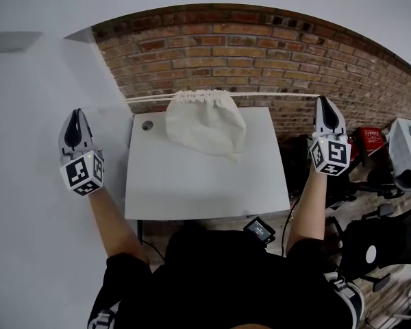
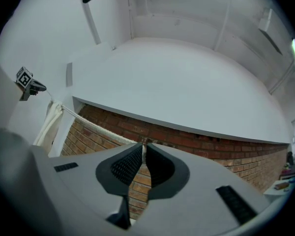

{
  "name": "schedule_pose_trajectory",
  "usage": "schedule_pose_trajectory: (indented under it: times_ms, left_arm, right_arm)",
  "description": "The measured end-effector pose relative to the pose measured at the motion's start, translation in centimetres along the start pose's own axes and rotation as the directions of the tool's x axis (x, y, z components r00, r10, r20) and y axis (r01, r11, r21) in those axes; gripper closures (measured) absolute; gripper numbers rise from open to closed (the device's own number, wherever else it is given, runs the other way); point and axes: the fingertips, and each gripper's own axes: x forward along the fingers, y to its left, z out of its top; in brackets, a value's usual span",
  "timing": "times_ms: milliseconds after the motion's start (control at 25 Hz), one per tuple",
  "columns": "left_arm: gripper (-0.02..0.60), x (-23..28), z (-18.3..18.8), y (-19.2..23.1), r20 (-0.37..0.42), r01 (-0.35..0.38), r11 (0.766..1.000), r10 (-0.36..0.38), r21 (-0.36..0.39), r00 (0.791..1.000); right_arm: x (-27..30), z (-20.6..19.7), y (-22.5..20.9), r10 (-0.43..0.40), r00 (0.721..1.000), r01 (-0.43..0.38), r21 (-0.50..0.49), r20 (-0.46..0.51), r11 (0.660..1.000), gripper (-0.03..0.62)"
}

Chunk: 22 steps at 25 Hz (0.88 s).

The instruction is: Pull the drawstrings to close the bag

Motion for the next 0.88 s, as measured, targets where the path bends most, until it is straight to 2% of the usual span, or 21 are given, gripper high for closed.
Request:
schedule_pose_trajectory:
  times_ms: [880]
  left_arm:
    - [0.545, 0.2, -1.0, 1.3, -0.010, 0.007, 1.000, -0.007, -0.028, 1.000]
  right_arm:
    - [0.2, 0.5, -0.9, -0.026, 1.000, 0.026, 0.016, -0.004, 1.000, 0.562]
